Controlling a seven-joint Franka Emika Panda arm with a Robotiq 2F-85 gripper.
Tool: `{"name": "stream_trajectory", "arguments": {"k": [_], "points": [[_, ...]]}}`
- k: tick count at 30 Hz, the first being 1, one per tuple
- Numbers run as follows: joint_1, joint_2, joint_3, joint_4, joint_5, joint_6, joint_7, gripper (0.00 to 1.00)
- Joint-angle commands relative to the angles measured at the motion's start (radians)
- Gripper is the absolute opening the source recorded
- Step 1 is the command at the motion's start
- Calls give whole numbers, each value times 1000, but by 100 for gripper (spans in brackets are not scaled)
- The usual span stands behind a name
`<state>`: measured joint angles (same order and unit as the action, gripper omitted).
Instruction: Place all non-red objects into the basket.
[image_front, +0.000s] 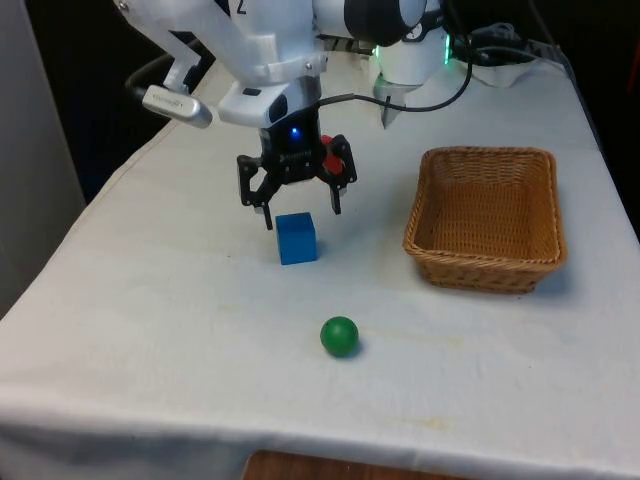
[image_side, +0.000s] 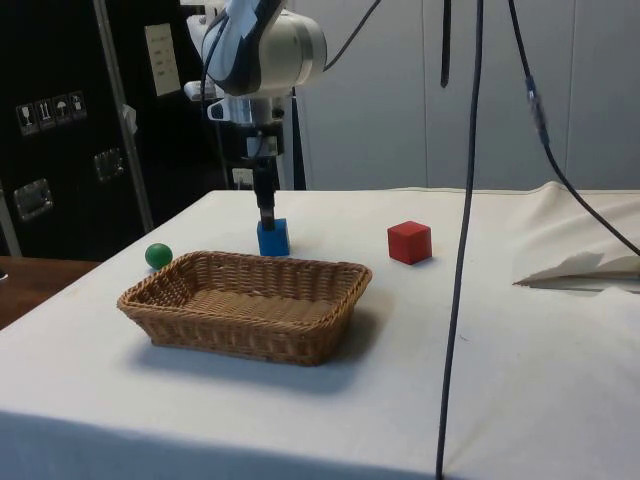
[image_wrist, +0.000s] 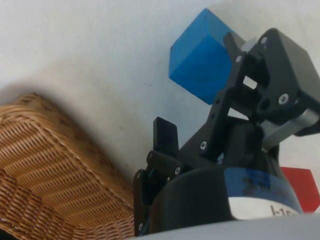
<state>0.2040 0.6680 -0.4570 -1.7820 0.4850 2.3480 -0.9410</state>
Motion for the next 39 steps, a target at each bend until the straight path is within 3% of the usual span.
{"name": "stream_trajectory", "arguments": {"k": [1, 3, 4, 5, 12, 13, 14, 22, 23, 24, 33, 39], "points": [[-7, 8, 8, 5, 11, 8, -10, 100], [-7, 13, 9, 6, 14, 9, -13, 100], [0, 6, 1, 0, 4, 2, -5, 100], [-7, 16, 9, 8, 15, 10, -14, 100], [-8, 44, 11, 25, 24, 12, -21, 100], [0, 37, 3, 17, 17, 6, -13, 100], [-8, 53, 11, 32, 29, 12, -24, 100], [-8, 87, 9, 58, 44, 11, -33, 100], [-1, 80, 2, 51, 37, 7, -25, 100], [-8, 90, 9, 60, 45, 11, -34, 100], [-1, 92, 2, 59, 39, 7, -29, 100], [-6, 89, -4, 61, 40, 1, -36, 100]]}}
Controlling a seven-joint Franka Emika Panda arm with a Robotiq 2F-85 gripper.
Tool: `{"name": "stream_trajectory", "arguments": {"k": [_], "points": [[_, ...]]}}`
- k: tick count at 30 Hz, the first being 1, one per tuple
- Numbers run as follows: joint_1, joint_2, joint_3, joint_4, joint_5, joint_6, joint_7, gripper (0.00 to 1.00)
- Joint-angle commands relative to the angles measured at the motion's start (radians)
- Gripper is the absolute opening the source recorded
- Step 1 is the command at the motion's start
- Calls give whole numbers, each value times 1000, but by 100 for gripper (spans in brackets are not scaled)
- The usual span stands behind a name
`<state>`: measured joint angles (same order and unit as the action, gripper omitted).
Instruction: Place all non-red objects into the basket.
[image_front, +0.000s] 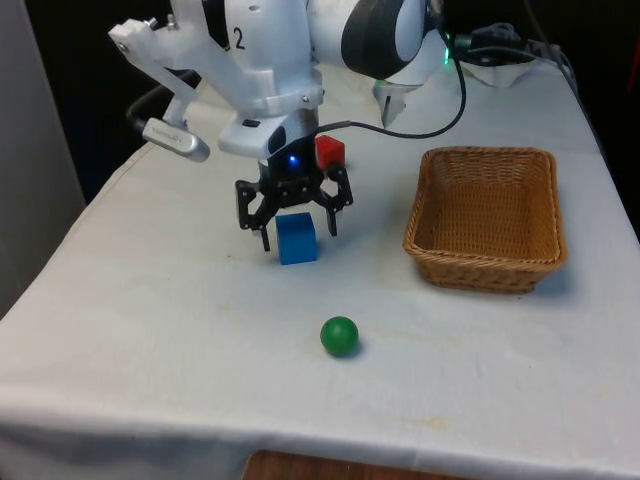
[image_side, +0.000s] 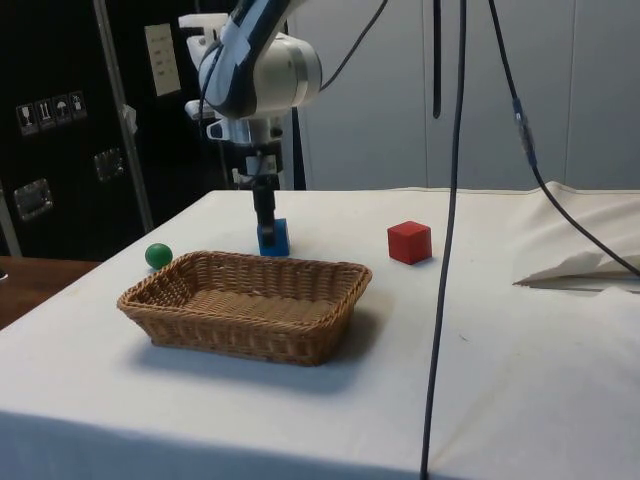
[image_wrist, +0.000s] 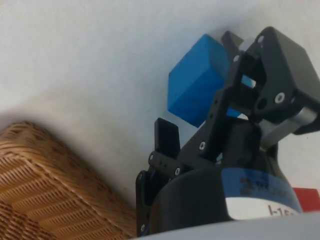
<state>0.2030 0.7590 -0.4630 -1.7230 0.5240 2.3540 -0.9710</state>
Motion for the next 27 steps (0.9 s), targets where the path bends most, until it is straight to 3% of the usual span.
{"name": "stream_trajectory", "arguments": {"k": [1, 4, 5, 8, 14, 15, 17, 19, 23, 24, 25, 26, 27], "points": [[-5, -2, 0, 3, 2, -6, -7, 100], [-6, 0, -5, 4, 3, -9, -10, 100], [-1, 0, -8, 2, 0, -4, -5, 100], [-8, -1, -8, 5, 3, -10, -13, 100], [-7, 0, -18, 6, 1, -12, -14, 100], [-2, 0, -20, 3, 0, -8, -9, 100], [-6, 0, -23, 6, 1, -13, -16, 98], [-5, 0, -25, 6, 1, -13, -16, 81], [-2, 0, -29, 4, 0, -10, -14, 34], [-5, 0, -28, 7, 1, -14, -17, 34], [-5, 0, -29, 7, 1, -15, -17, 14], [-5, 0, -29, 7, 1, -15, -17, 3], [-5, 0, -30, 7, 1, -15, -17, 0]]}}
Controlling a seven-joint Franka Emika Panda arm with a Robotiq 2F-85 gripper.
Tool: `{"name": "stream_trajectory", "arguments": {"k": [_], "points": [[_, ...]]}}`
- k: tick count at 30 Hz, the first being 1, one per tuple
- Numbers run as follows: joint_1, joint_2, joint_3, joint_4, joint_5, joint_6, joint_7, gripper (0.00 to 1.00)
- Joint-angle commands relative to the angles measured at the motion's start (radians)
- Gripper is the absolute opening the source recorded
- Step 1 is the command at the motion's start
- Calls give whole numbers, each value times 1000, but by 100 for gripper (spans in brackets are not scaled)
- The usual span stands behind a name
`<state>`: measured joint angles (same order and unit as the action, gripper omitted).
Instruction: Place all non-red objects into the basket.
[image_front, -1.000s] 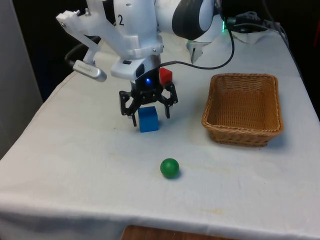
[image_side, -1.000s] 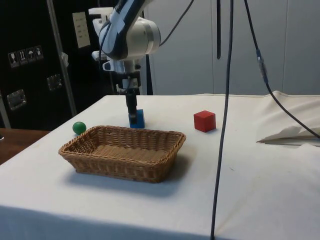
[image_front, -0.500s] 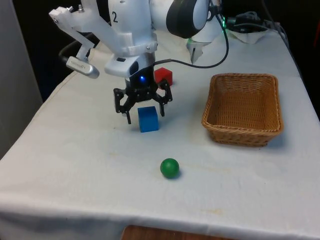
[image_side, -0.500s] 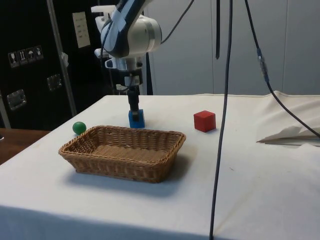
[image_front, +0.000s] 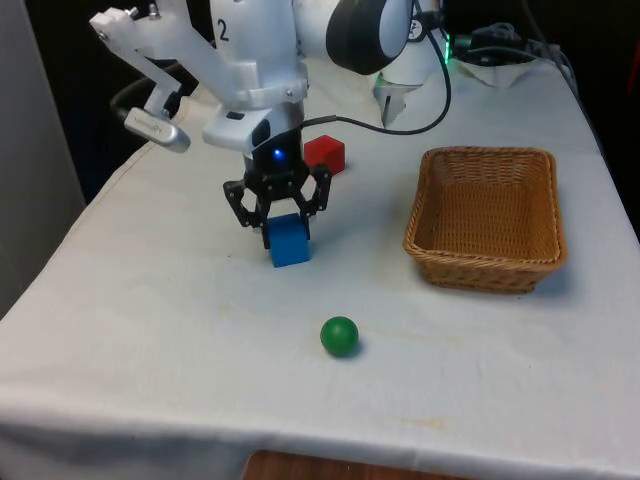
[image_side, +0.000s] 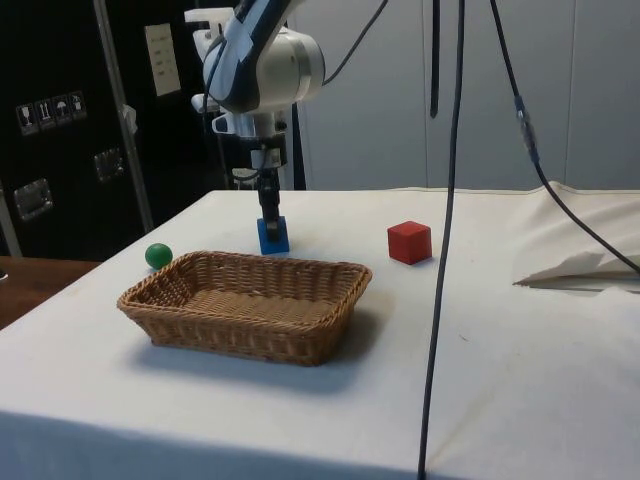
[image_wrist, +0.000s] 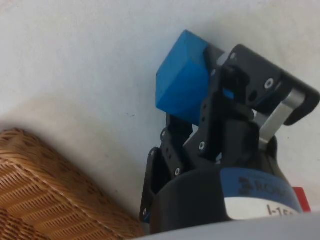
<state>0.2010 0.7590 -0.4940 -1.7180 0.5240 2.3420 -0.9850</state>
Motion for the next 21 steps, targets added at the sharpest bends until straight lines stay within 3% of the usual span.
{"name": "stream_trajectory", "arguments": {"k": [1, 8, 13, 14, 15, 21], "points": [[-3, 0, 1, 3, 1, -3, -3, 0], [-3, 0, 0, 3, 1, -3, -4, 0], [7, -34, -18, 0, -10, -40, 8, 0], [2, -23, -11, 5, 0, -29, 0, 0], [8, -39, -21, 0, -10, -46, 9, 0], [12, -79, -38, -4, -9, -92, 29, 0]]}}
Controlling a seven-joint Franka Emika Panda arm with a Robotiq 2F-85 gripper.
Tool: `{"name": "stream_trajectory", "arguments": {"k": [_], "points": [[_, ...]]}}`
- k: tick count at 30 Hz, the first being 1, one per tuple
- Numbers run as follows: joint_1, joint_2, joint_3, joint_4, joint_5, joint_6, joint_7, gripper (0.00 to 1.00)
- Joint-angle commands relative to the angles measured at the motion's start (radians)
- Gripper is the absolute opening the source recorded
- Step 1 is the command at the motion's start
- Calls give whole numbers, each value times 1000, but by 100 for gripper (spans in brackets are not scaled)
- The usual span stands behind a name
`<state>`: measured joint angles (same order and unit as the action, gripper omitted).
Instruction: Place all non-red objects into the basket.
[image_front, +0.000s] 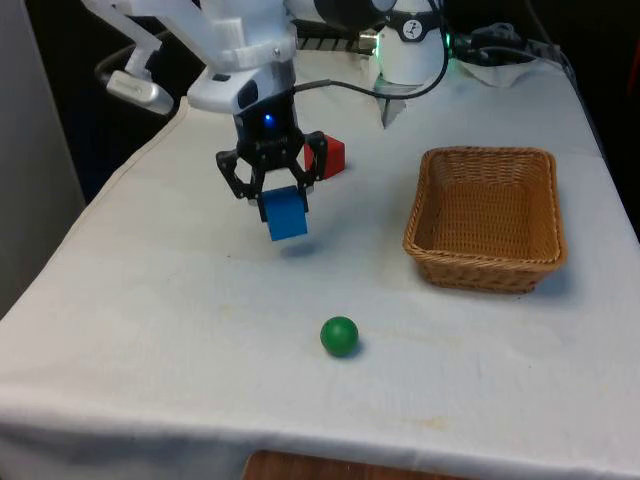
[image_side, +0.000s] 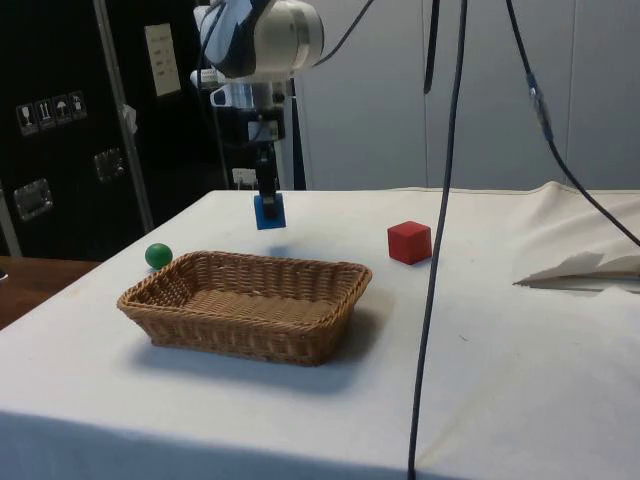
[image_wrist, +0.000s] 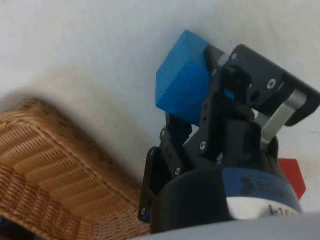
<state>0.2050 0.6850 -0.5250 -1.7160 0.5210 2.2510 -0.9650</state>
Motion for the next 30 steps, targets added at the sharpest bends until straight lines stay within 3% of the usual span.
{"name": "stream_trajectory", "arguments": {"k": [1, 2, 3, 7, 9, 10, 17, 18, 19, 26, 27, 28, 30], "points": [[8, -10, -8, -8, -6, -4, 14, 0], [1, -5, -1, -1, 0, -5, 5, 0], [8, -20, -10, -9, -6, -14, 25, 0], [10, -39, -15, -9, -6, -32, 48, 0], [4, -39, -10, -4, 0, -35, 46, 0], [11, -52, -19, -8, -7, -43, 66, 0], [15, -87, -31, -3, -11, -73, 119, 0], [9, -82, -22, -3, 0, -66, 104, 0], [16, -91, -32, -2, -11, -77, 125, 0], [24, -127, -39, -5, -23, -103, 172, 0], [15, -122, -31, -1, -13, -101, 160, 0], [26, -132, -39, -6, -26, -108, 178, 0], [30, -143, -40, -9, -31, -117, 191, 0]]}}
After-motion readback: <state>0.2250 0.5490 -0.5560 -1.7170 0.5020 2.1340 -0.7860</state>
